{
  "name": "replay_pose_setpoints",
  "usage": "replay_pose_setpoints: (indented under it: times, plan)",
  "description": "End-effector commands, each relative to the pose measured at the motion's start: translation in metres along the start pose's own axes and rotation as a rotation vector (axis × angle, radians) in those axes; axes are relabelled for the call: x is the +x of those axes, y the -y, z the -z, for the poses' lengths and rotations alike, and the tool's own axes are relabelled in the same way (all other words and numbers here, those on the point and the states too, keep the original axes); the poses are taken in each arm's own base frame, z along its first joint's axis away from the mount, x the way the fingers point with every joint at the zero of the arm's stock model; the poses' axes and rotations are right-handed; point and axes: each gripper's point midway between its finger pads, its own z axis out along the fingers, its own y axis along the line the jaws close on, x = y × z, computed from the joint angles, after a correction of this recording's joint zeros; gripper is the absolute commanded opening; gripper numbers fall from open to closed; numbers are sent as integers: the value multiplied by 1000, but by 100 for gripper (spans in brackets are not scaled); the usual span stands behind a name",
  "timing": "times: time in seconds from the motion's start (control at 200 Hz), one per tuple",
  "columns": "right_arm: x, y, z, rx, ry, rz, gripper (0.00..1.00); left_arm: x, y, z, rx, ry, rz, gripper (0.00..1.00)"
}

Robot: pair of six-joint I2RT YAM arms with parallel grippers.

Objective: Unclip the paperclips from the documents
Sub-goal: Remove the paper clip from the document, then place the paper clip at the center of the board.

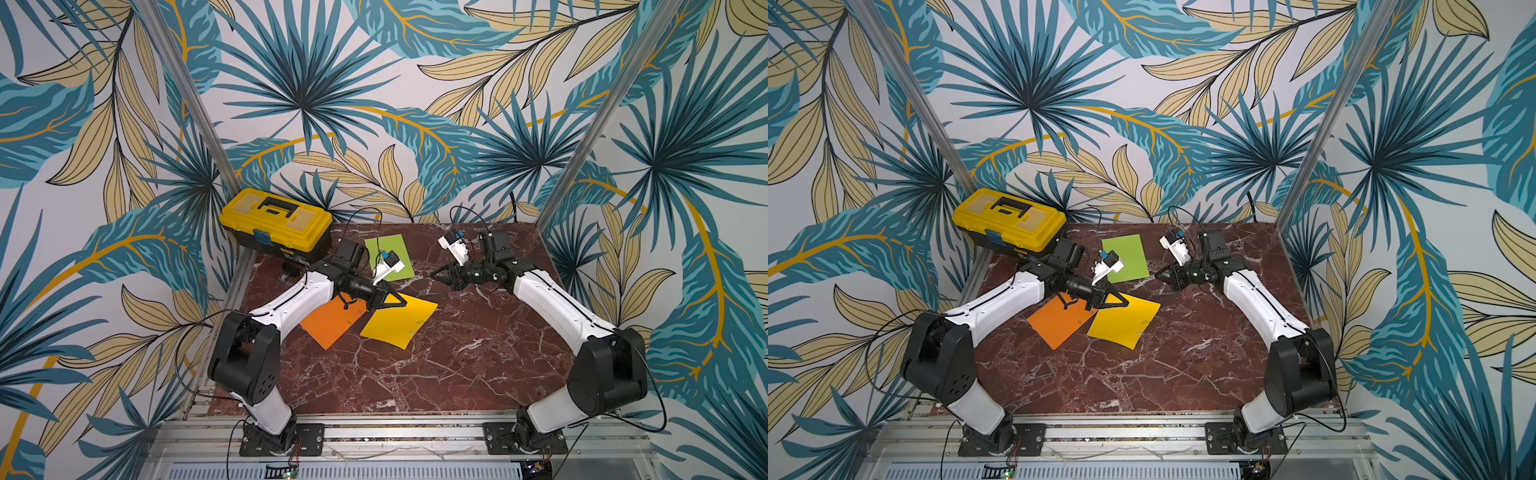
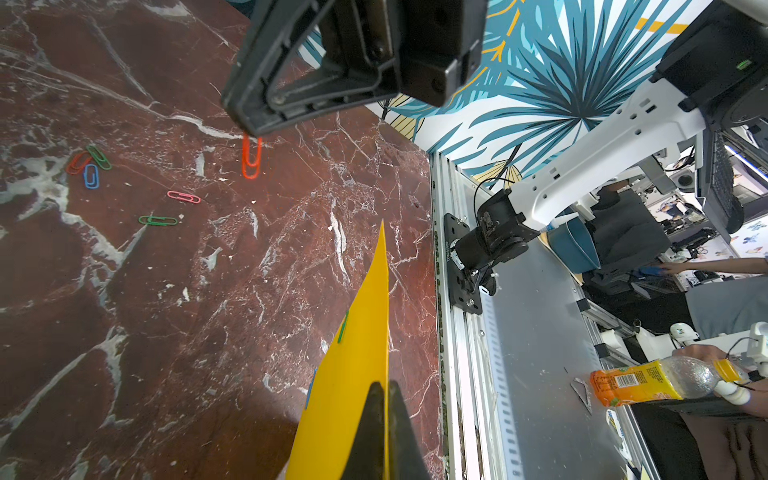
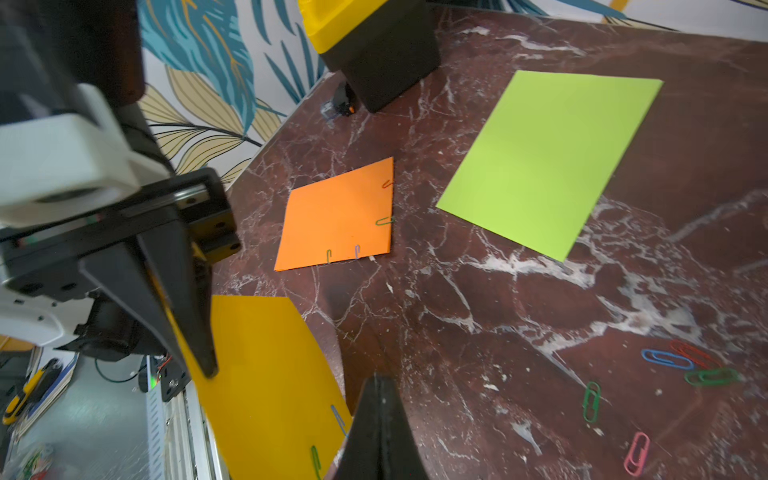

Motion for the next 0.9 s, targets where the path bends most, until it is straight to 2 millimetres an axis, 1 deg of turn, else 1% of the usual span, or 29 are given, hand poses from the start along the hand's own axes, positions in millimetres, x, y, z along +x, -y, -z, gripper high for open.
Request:
replay_pose_setpoints:
  times: [0.0, 0.075, 0.21, 0.481, 0.696, 0.896]
  plan:
    - [17, 35, -7, 115, -38, -120, 0, -12, 5, 3, -2, 11, -45, 0]
    - [25, 49, -8, 157, -55, -166, 0, -12, 6, 3, -3, 12, -46, 0]
    - [48, 72, -13, 233, -129, -228, 0, -12, 6, 3, -3, 12, -48, 0]
    - [75, 105, -24, 319, -207, -344, 0, -12, 6, 3, -3, 12, -46, 0]
    - [91, 127, -33, 362, -250, -428, 0, -12, 6, 3, -3, 12, -47, 0]
    - [104, 140, -40, 381, -278, -492, 0, -12, 6, 3, -6, 12, -48, 0]
